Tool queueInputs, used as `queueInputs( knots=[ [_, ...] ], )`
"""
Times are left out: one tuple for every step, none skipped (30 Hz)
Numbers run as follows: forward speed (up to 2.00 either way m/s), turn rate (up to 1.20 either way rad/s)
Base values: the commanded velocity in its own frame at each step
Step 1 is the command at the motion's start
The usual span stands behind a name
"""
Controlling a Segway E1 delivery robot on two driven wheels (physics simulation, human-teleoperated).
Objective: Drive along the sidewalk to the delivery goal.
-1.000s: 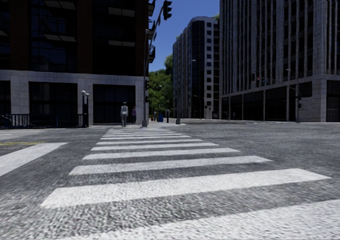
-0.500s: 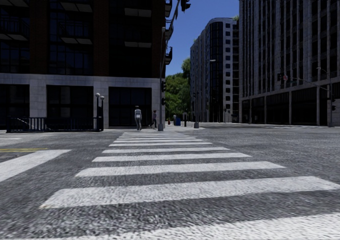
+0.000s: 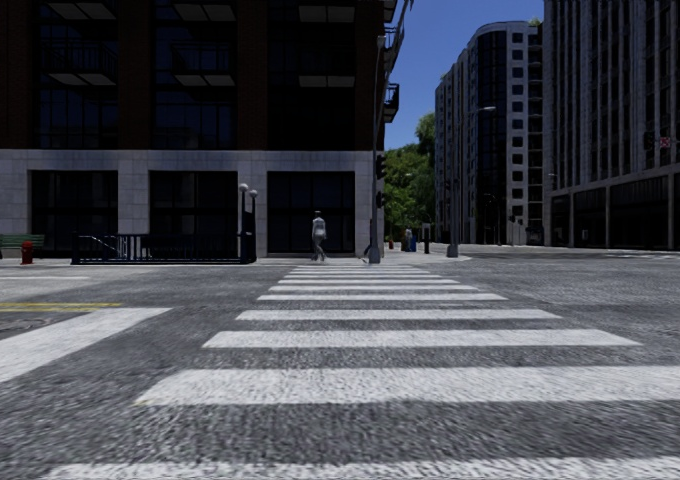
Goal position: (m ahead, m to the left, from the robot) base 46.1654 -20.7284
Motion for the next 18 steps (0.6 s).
queueInputs(
  knots=[
    [2.00,0.00],
    [2.00,0.00],
    [2.00,0.00],
    [2.00,0.00],
    [2.00,0.00],
    [2.00,0.00],
    [2.00,0.00],
    [2.00,0.00],
    [2.00,0.00],
    [2.00,0.00],
    [2.00,0.00],
    [2.00,0.00],
    [2.00,0.00],
    [2.00,0.00],
    [2.00,0.00],
    [2.00,0.00],
    [2.00,0.00],
    [2.00,0.00]
  ],
)
